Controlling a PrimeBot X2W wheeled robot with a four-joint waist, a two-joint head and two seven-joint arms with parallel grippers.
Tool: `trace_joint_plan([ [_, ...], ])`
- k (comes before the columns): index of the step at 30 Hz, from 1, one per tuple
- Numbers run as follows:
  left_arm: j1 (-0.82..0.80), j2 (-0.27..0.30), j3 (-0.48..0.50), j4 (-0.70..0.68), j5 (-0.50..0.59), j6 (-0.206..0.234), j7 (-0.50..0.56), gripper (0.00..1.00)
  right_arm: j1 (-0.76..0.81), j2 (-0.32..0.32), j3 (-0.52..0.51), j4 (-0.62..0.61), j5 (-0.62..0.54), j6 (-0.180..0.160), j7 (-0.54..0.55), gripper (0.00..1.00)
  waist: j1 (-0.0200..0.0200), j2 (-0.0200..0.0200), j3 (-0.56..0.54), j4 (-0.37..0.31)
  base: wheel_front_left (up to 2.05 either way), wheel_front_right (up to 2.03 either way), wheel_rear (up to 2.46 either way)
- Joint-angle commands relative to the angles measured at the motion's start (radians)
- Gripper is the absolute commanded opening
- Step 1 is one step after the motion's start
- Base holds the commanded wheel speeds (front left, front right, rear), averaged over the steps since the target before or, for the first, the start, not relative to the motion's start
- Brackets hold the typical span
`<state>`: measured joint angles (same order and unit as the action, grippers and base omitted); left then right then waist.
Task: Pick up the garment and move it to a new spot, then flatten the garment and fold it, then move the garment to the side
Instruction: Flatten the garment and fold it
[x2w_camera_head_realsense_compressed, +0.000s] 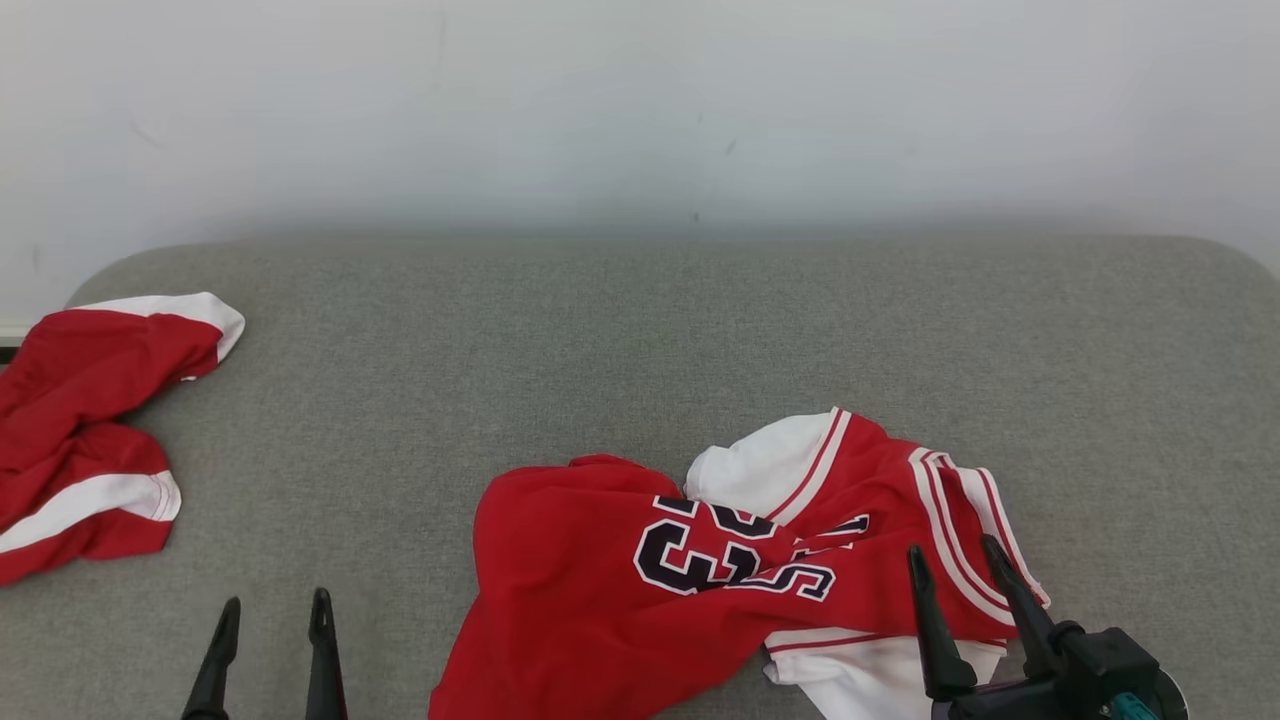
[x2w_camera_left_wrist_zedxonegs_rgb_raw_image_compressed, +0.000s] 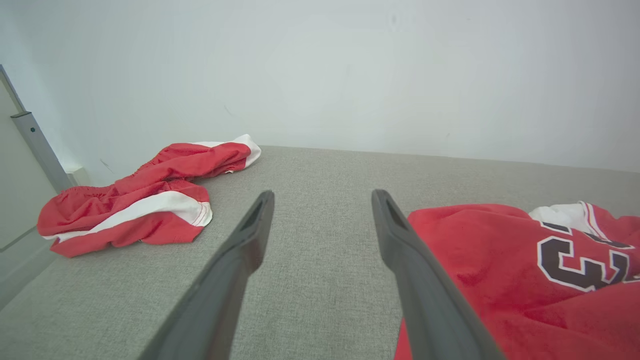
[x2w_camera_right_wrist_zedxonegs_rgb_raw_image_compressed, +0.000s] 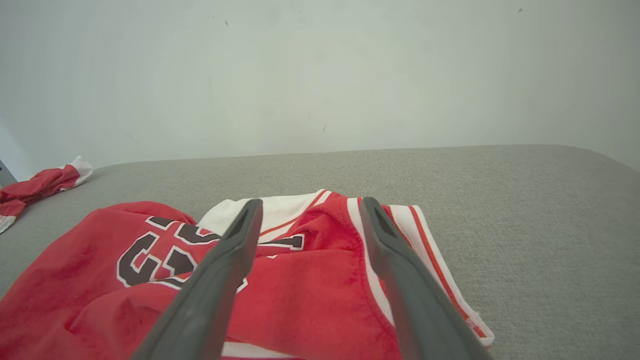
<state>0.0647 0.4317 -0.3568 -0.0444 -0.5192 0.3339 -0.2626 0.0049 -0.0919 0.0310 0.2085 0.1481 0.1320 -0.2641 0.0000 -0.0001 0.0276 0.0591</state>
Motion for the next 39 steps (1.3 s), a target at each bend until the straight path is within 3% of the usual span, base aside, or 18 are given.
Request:
trace_joint_plan([
  [1, 0.006, -0.016, 0.019, 0.003, 0.021, -0.01, -0.003, 1.0, -0.006, -0.008, 0.006, 0.006, -0.003, -0.003, 0.0, 1.0, 0.0, 0.0001, -0.004, -0.003, 0.0, 0.0, 0.0],
  [8, 0.012, -0.098, 0.113, 0.038, 0.077, -0.061, -0.003, 1.0, -0.099, -0.074, 0.056, 0.088, -0.003, -0.003, 0.007, 1.0, 0.0, 0.0001, -0.009, -0.002, 0.0, 0.0, 0.0],
  [13, -0.004, -0.145, 0.156, 0.069, 0.111, -0.11, -0.003, 1.0, -0.253, -0.145, 0.122, 0.164, 0.004, -0.003, 0.089, 1.0, 0.0, 0.0001, 0.011, 0.015, 0.0, 0.0, 0.0],
  [24, -0.091, -0.261, 0.188, 0.16, 0.184, -0.227, -0.003, 1.0, -0.574, -0.297, 0.29, 0.465, 0.083, -0.003, 0.274, 1.0, 0.0, 0.0001, 0.069, 0.15, 0.0, 0.0, 0.0],
  [30, -0.119, -0.305, 0.213, 0.189, 0.215, -0.269, -0.003, 1.0, -0.662, -0.327, 0.372, 0.609, 0.132, -0.003, 0.344, 1.0, 0.0, 0.0001, 0.091, 0.195, 0.0, 0.0, 0.0],
  [39, -0.139, -0.352, 0.26, 0.207, 0.261, -0.315, -0.003, 1.0, -0.786, -0.347, 0.507, 0.798, 0.224, -0.003, 0.534, 1.0, 0.0, 0.0001, 0.128, 0.239, 0.0, 0.0, 0.0],
])
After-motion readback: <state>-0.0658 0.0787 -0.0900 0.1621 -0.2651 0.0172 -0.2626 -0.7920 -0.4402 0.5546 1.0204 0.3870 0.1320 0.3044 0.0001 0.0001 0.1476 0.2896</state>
